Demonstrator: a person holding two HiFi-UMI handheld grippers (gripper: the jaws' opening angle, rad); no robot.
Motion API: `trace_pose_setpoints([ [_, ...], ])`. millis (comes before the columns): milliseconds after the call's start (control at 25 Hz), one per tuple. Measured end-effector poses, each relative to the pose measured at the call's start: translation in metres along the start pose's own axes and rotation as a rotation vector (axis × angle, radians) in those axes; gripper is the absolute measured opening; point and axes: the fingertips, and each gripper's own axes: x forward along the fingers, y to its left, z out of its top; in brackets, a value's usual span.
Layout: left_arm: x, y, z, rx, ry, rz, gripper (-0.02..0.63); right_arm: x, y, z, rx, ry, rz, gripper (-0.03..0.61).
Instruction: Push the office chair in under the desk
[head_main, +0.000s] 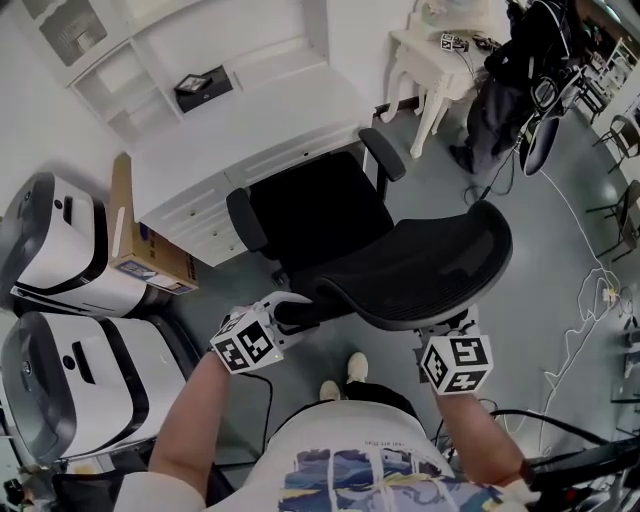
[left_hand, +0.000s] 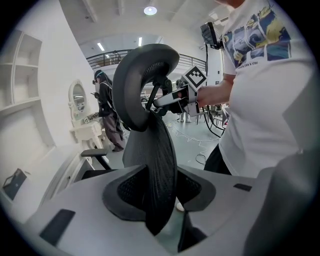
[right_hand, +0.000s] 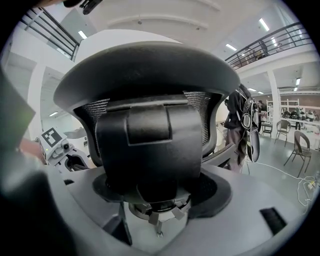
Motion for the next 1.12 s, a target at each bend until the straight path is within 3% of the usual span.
trace_pose_setpoints([
  [1120, -0.018, 0.029, -0.015, -0.043, 0.009, -0.023, 0.17, 0.026, 0.03, 0.009, -0.041, 0.024, 0.083, 0.341],
])
